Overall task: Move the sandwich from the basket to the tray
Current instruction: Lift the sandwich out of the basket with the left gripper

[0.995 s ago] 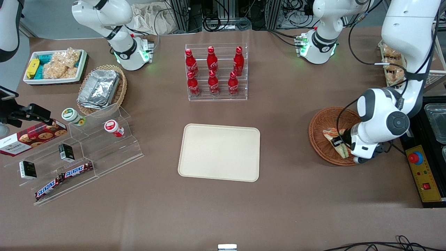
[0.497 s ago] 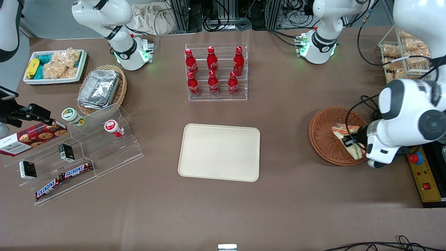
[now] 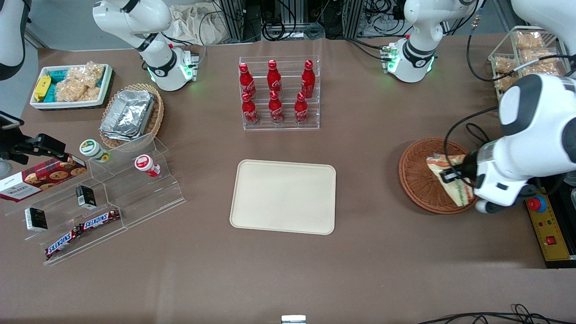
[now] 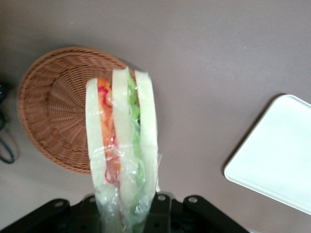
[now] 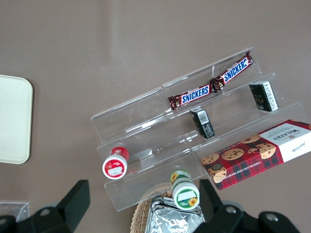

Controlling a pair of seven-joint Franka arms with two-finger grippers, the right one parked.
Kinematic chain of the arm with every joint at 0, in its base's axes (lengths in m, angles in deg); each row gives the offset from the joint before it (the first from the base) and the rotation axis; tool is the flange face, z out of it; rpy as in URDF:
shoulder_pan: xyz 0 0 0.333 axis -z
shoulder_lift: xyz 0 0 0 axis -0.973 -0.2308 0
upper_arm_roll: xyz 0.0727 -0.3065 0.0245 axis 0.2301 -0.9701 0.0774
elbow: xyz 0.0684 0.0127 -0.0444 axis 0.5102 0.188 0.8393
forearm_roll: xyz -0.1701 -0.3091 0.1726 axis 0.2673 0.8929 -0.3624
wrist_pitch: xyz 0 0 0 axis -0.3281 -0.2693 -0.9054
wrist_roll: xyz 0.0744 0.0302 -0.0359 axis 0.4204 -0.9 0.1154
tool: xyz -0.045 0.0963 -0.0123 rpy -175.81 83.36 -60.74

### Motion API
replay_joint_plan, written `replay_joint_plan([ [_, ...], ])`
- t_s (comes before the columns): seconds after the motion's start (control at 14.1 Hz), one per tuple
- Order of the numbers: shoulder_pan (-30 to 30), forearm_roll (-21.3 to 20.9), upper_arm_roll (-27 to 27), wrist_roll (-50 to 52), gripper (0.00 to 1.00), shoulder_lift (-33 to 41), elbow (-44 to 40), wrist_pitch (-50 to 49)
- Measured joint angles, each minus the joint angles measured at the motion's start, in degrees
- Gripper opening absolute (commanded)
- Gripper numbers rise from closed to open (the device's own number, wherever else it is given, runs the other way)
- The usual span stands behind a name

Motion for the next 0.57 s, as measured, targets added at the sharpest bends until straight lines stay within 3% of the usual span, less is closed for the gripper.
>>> replay_joint_plan([
  [0.36,11.39,-1.92,-0.82,2.31,0.24,-6.14,0.05,5.18],
  [0.57,17.95,-5.32,-0.94,4.65,0.24,-9.58,0.03,9.54],
])
